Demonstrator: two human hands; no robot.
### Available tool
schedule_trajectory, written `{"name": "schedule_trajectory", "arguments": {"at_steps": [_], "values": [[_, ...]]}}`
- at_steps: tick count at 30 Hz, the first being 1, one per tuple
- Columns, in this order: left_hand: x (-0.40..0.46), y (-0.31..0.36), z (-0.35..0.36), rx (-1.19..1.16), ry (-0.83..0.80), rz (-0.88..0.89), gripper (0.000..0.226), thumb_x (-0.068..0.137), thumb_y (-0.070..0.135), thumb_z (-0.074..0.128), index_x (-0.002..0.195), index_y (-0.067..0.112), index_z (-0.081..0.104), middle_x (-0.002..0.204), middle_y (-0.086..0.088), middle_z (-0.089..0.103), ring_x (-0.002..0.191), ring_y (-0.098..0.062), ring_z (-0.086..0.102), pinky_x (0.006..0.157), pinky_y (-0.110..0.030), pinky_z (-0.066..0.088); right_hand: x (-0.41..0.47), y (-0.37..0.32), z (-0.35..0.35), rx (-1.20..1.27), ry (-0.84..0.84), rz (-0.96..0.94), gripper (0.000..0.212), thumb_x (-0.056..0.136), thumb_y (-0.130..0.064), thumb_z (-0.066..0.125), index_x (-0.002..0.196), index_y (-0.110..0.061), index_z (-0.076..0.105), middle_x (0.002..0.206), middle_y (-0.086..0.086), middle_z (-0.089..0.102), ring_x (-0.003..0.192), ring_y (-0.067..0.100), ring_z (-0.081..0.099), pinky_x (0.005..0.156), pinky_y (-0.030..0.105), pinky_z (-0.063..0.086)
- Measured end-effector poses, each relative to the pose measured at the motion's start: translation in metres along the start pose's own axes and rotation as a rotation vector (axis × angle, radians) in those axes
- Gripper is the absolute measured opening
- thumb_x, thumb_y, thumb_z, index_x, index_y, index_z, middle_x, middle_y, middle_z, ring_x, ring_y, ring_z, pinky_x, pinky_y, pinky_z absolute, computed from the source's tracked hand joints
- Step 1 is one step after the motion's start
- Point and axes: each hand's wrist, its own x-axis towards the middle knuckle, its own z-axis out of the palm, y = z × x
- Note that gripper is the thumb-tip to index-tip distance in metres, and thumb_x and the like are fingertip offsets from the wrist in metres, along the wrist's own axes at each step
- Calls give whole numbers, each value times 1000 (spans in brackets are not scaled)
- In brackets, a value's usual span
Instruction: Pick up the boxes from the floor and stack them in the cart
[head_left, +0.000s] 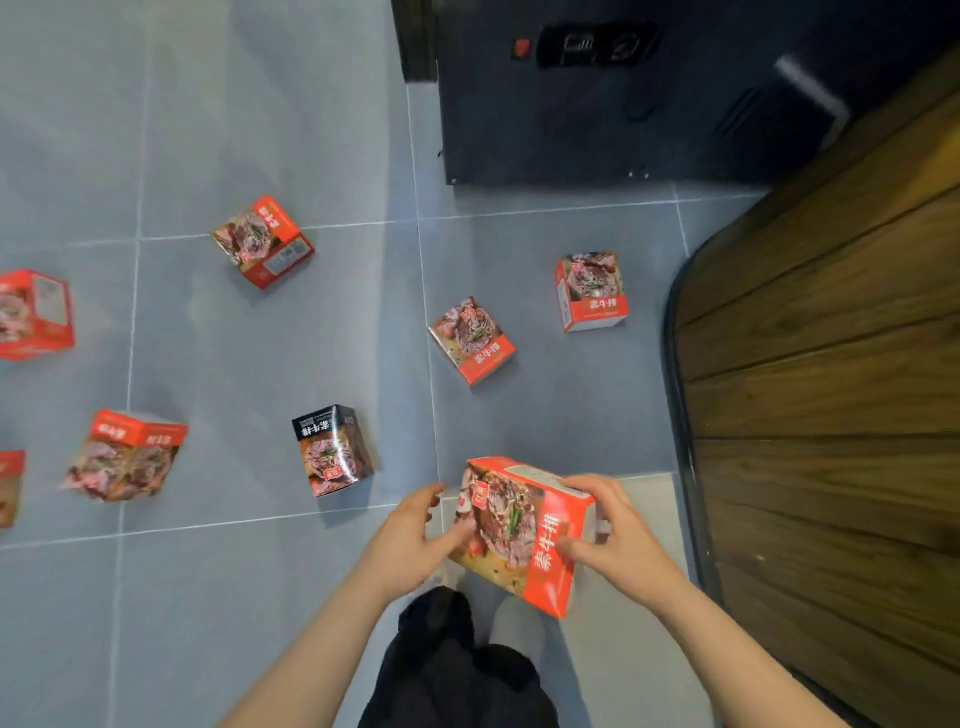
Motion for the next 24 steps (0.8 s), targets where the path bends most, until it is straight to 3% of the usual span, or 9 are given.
{"name": "schedule_trajectory", "arguments": {"at_steps": [2,3,5,8,13,15,18,21,24], "values": [[-11,22,-10,-240,-74,-75,87,67,77,58,137,28,41,122,12,57,109,-3,58,87,-17,44,-14,-27,-11,50,-24,-42,53,60,-42,70,110,-46,52,118,-19,47,111,1,50,86,32,51],[-17,33,-15,-366,-129,-118,82,67,77,58,132,30,44,116,14,61,100,3,61,82,-14,47,-19,-38,-16,70,-32,-58,52,61,-41,71,109,-48,52,118,-19,47,111,4,51,85,34,53],[-25,48,-23,-585,-266,-184,72,66,73,58,124,30,50,108,12,68,95,-2,66,88,-25,52,-23,-55,-24,97,-51,-83,52,63,-39,72,109,-47,52,121,-15,48,111,9,54,85,40,54],[-29,52,-30,-802,-334,-157,78,59,67,66,123,24,52,113,2,70,106,-19,66,99,-41,48,-15,-71,-28,84,-84,-105,51,63,-36,71,108,-48,51,122,-6,51,110,14,55,89,42,51],[-37,28,-57,-982,-145,-96,74,60,46,79,126,27,50,114,-1,69,102,-20,67,80,-30,55,8,-93,-2,66,-176,-88,56,60,-29,73,110,-44,53,118,4,54,105,21,59,87,43,53],[-46,8,-71,-996,-44,-105,86,49,46,84,127,36,49,115,1,68,101,-17,67,78,-30,55,17,-100,18,19,-221,-101,57,60,-31,75,111,-46,55,119,0,53,110,20,58,91,46,52],[-61,-27,-95,-948,107,-106,91,41,46,86,123,39,48,113,3,67,95,-11,68,72,-25,55,32,-114,52,-45,-255,-106,57,63,-38,79,110,-56,53,122,-10,50,116,10,55,95,37,50],[-72,-75,-121,-800,303,-140,99,38,51,88,127,36,46,119,0,61,100,-11,65,85,-32,55,49,-130,87,-142,-245,-95,54,72,-39,79,113,-53,49,125,-14,48,118,7,51,98,32,47],[-87,-126,-143,-586,473,-242,101,36,64,83,126,45,42,114,2,48,104,-14,55,97,-38,48,65,-148,118,-249,-246,-100,51,77,-35,76,113,-52,46,123,-13,48,114,8,51,101,32,43]]}}
